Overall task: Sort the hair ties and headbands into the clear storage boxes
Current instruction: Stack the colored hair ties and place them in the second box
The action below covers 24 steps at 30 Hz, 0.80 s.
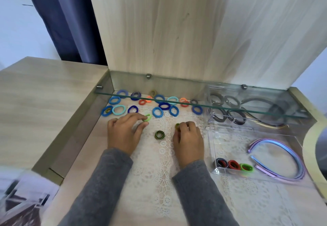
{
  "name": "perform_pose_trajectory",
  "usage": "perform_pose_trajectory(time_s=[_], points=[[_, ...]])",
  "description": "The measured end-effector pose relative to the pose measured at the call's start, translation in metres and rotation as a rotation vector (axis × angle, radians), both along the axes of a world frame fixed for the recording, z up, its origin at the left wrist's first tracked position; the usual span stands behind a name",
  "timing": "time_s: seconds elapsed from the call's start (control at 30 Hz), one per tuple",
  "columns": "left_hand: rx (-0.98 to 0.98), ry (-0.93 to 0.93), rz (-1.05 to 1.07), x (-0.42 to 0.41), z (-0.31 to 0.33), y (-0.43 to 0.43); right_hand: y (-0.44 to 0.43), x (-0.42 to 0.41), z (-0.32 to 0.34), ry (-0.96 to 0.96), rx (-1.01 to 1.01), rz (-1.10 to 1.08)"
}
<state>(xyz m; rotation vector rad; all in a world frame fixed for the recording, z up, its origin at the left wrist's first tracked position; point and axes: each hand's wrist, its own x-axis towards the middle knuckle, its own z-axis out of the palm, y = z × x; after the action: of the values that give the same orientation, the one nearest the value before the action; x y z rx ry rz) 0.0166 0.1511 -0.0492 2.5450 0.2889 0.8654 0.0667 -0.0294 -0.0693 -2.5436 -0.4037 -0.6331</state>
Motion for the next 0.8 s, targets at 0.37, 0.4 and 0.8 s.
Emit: perform_pose_trajectory(time_s=[0.37,0.4,0.8], points=[[0.151,-0.057,-0.17,-0.016,-0.005,-0.029,0.0,-0.003,0.003,-0.03,-0.021,-0.012],[0.162,-0.06,-0.175,-0.015,-0.005,-0.029,-0.001,-0.003,0.003,-0.032,-0.02,-0.014],[0.223,-0.011,-0.162,-0.019,-0.009,-0.028,-0.001,-0.004,0.0,-0.035,-0.028,-0.009]])
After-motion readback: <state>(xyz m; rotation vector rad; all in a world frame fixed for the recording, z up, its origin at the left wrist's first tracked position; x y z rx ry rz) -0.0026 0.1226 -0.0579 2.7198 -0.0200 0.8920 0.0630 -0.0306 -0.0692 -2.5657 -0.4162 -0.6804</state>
